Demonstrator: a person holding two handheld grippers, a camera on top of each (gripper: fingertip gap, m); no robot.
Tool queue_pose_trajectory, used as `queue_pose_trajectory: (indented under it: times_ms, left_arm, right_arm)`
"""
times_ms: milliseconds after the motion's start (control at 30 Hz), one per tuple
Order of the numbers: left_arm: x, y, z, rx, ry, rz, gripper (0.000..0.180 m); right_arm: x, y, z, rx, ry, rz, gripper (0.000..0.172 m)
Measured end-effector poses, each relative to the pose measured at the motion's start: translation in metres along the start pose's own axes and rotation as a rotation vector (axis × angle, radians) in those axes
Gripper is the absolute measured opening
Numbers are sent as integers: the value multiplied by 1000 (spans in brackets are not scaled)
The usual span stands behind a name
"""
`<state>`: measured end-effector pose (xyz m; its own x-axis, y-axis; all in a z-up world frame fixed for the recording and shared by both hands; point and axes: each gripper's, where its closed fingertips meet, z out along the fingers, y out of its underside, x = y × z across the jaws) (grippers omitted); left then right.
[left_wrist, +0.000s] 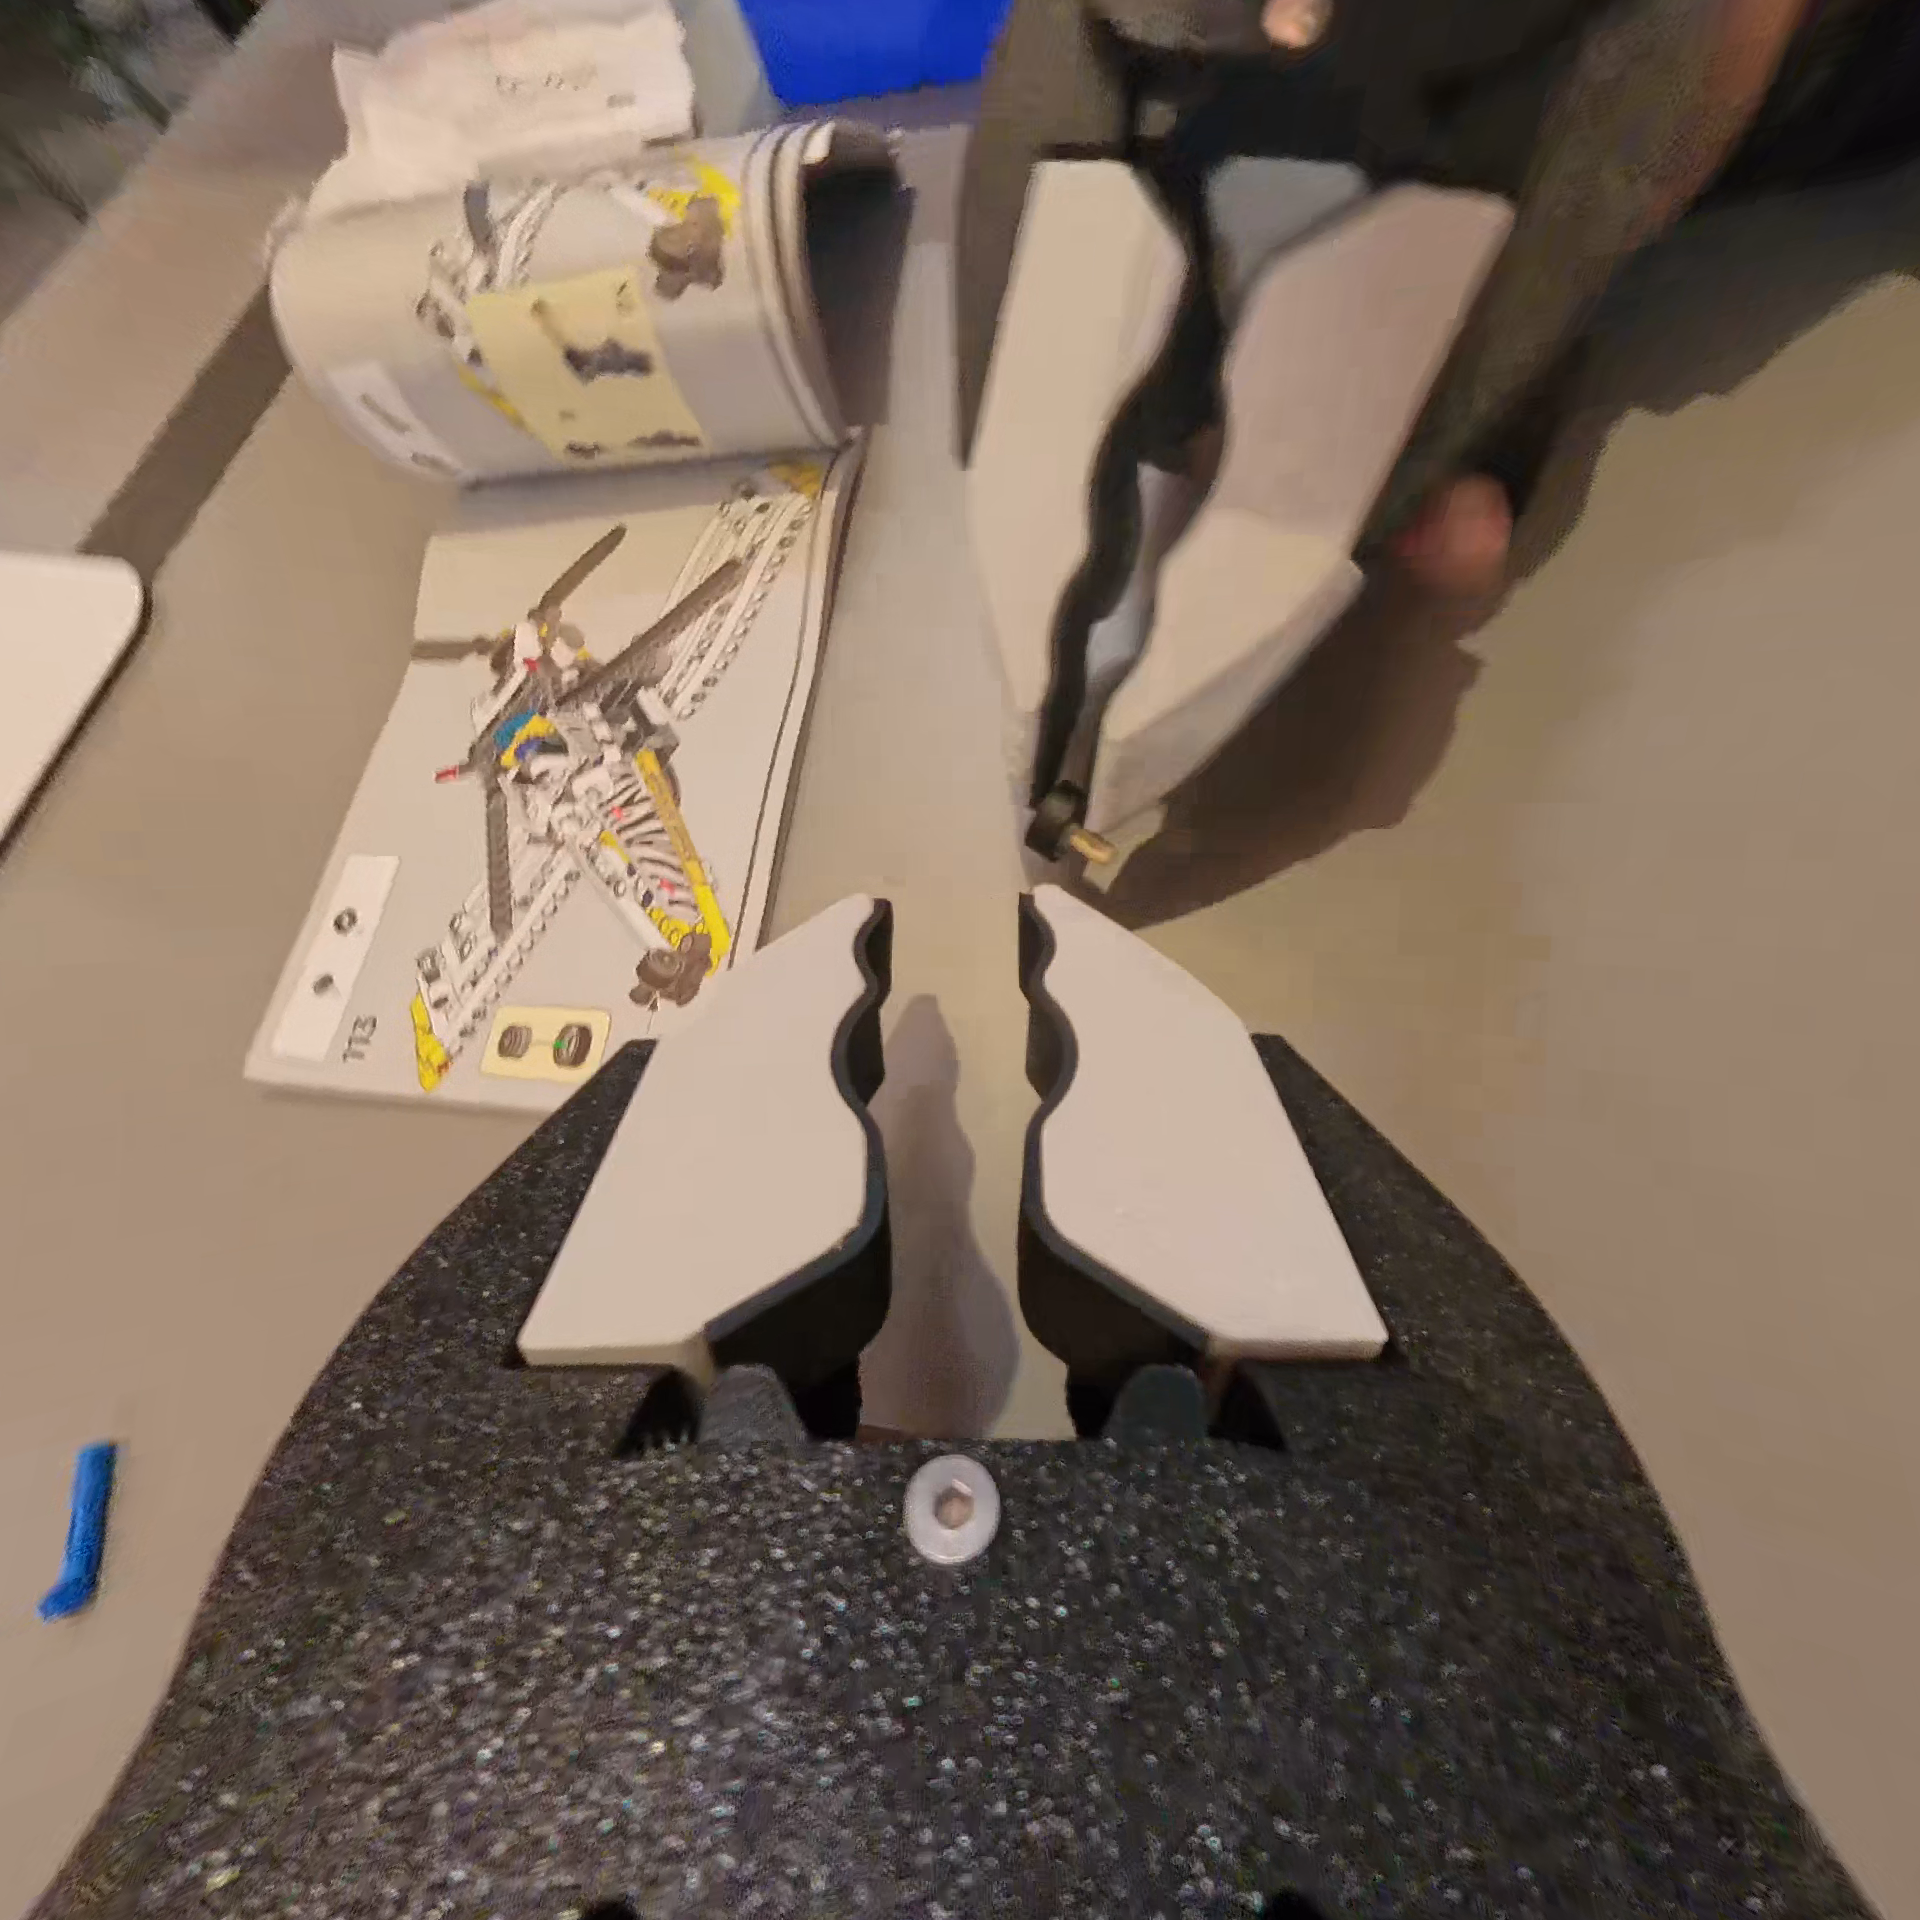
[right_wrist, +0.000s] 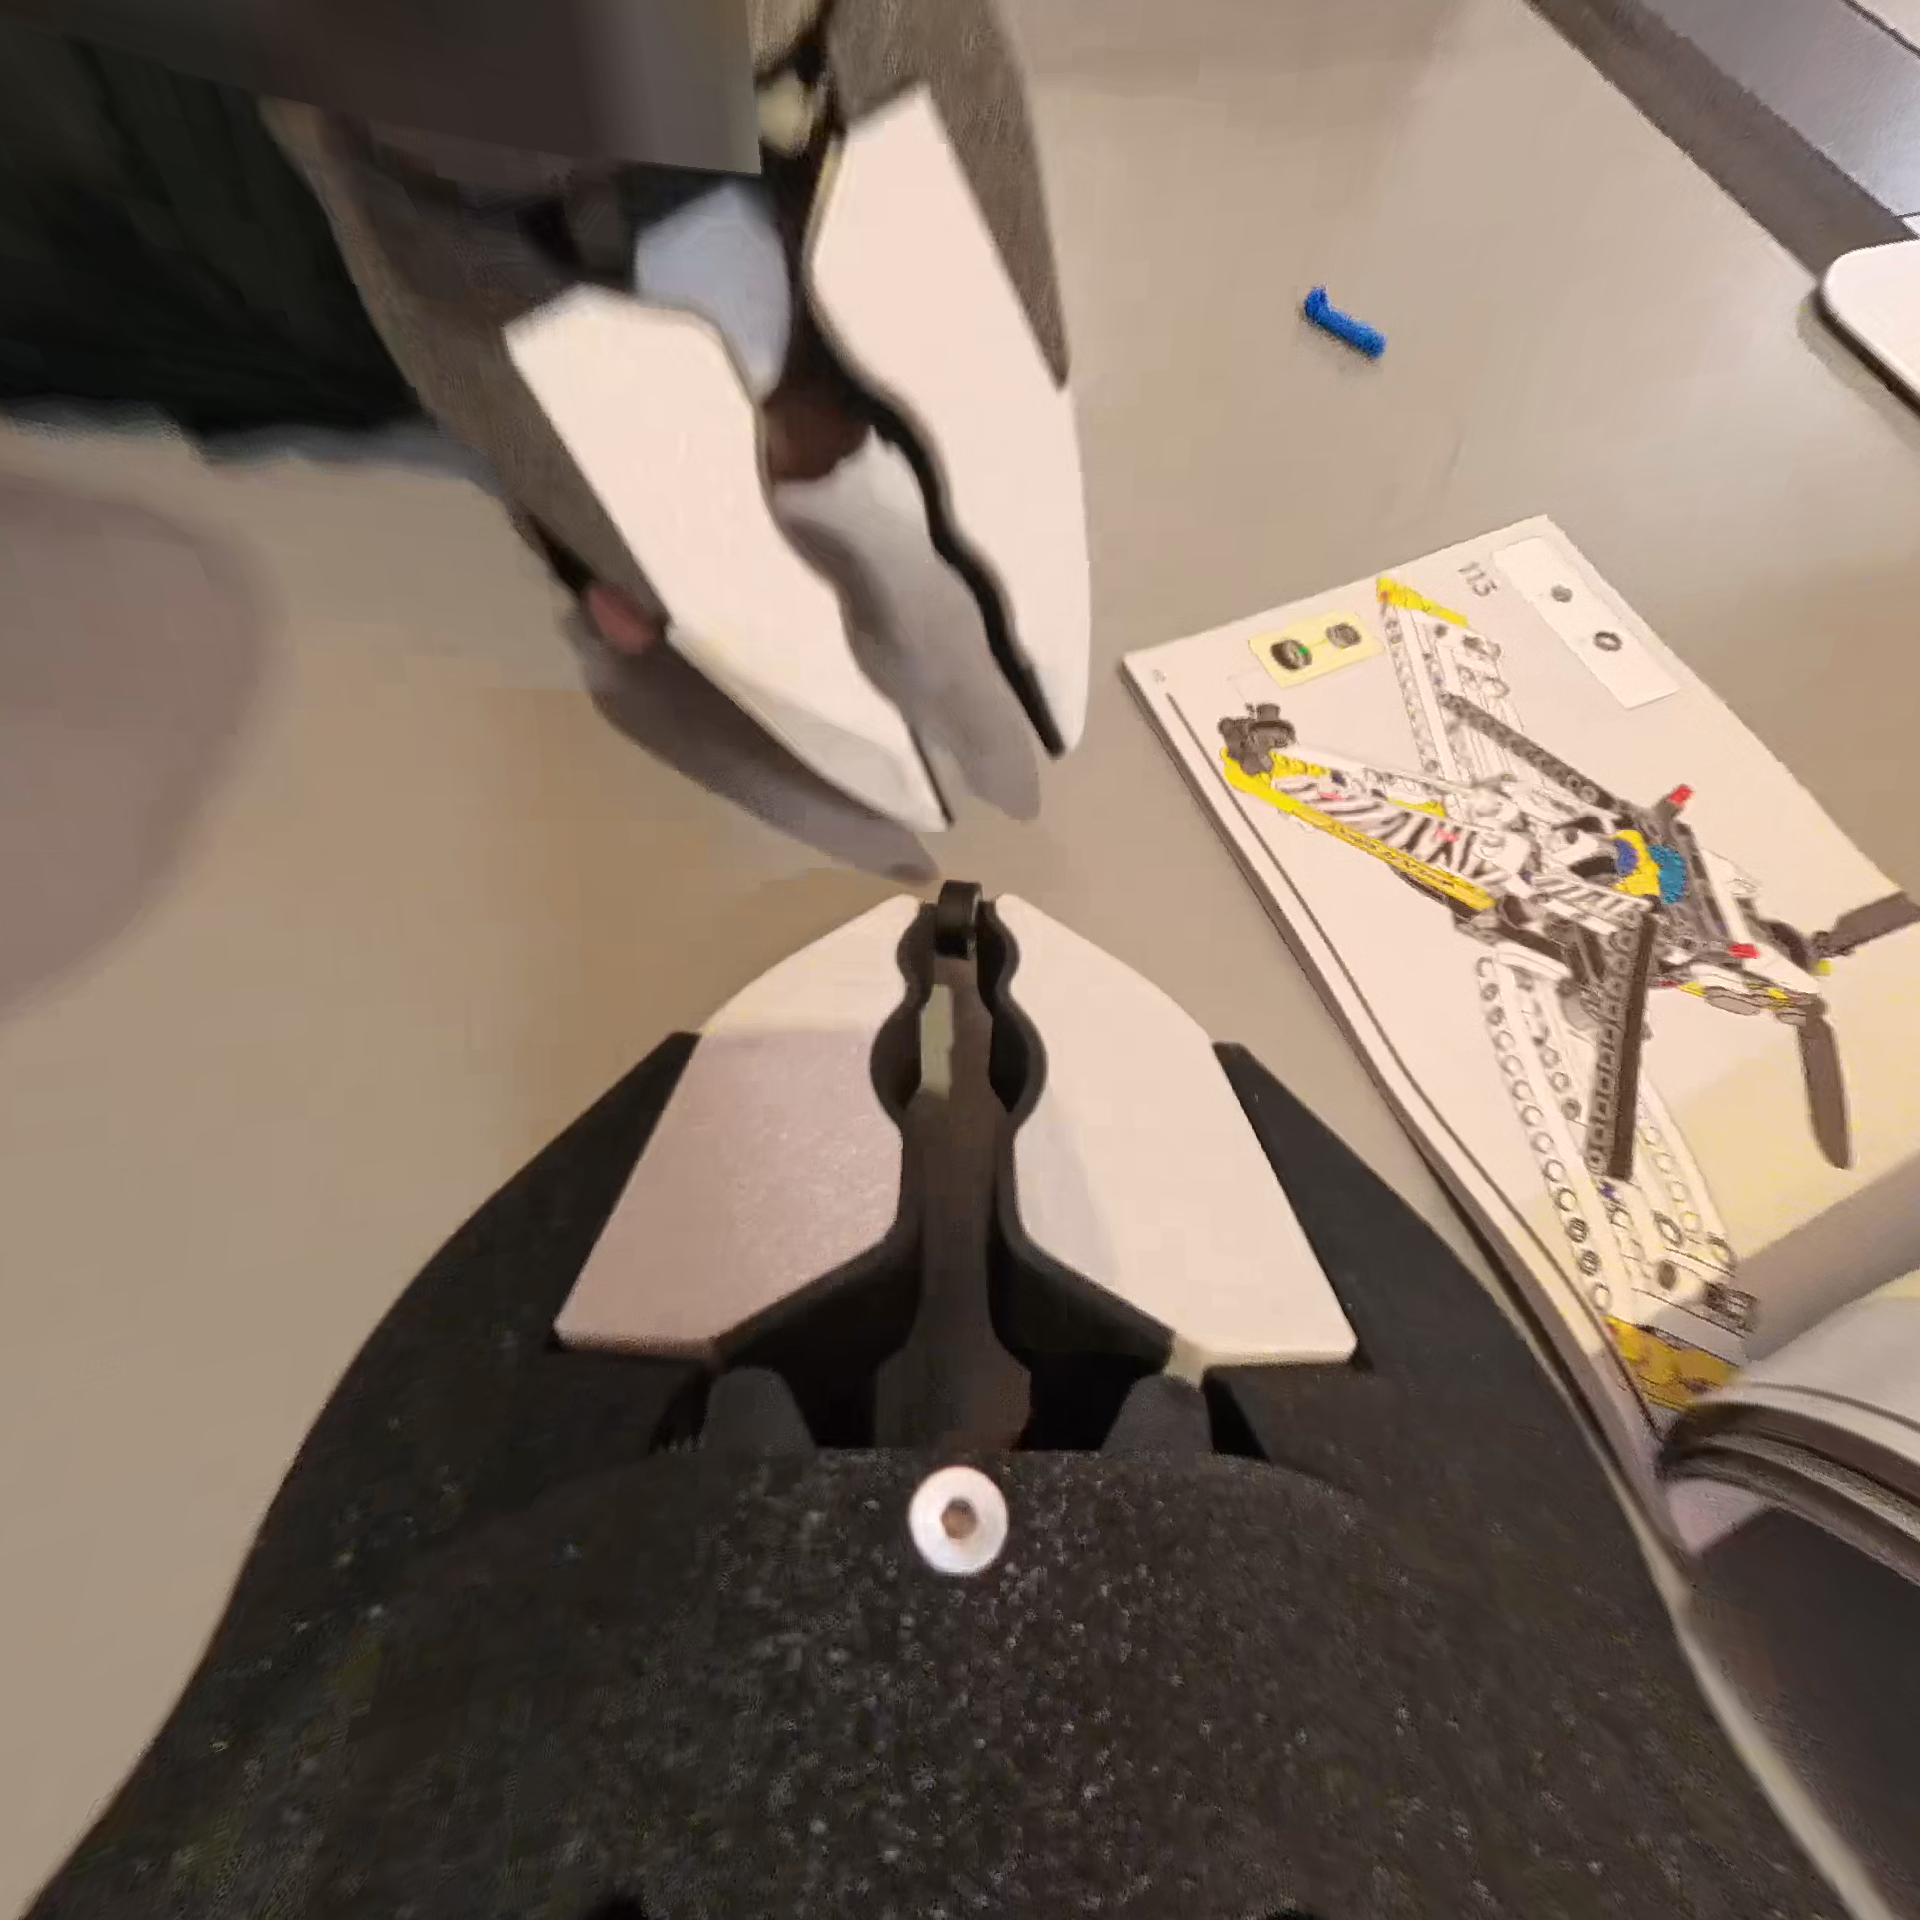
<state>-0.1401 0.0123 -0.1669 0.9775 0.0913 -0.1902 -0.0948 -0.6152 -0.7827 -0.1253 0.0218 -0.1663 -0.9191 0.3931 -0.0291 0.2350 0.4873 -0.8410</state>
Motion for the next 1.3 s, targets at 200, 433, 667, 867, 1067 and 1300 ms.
queue_pose_trajectory:
  times_ms: [200,433,667,867,1067,1300]
  left_arm:
    - [30,-25,-7,207,187,26,33]
    - [33,-41,-21,359,285,-72,30]
    - [36,-48,-29,430,380,-157,20]
    - [37,-46,-27,411,396,-186,16]
    - [37,-45,-27,406,408,-197,16]
    - [30,-46,-28,424,396,-244,16]
  right_arm:
    - [-8,-26,-15,209,-207,209,7]
    - [-19,-35,-24,285,-325,240,7]
    - [-25,-37,-28,301,-383,243,7]
    - [-27,-36,-27,293,-387,235,7]
    - [-26,-36,-26,293,-361,239,7]
    - [-21,-33,-29,287,-325,266,21]
